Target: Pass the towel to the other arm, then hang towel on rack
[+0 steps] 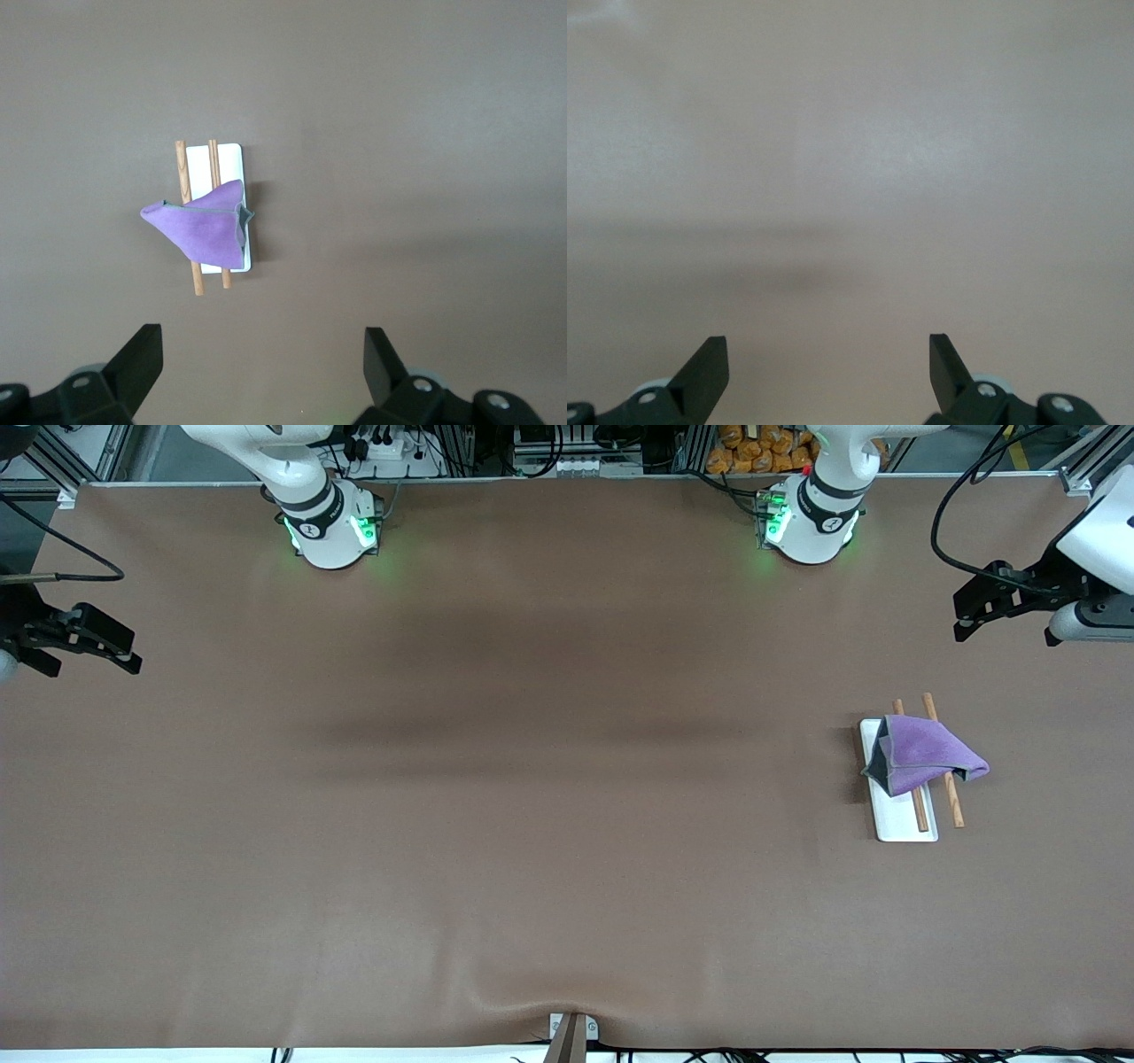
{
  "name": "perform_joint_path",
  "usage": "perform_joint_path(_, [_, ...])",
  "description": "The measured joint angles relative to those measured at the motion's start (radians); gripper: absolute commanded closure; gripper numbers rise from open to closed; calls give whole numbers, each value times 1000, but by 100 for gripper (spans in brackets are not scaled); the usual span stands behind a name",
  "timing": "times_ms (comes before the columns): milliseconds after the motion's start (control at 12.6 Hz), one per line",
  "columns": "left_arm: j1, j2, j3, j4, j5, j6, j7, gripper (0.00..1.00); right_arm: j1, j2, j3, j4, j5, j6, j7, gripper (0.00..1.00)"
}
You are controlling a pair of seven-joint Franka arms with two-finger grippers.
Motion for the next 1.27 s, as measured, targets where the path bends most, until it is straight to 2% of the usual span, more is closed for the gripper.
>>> perform_joint_path(397, [-2, -57, 16, -69, 0, -2, 0, 0, -1, 1, 0, 0, 0, 0, 0, 0])
perform_joint_path(1271, [-16, -64, 38, -97, 0, -2, -122, 0, -1, 1, 0, 0, 0, 0, 0, 0])
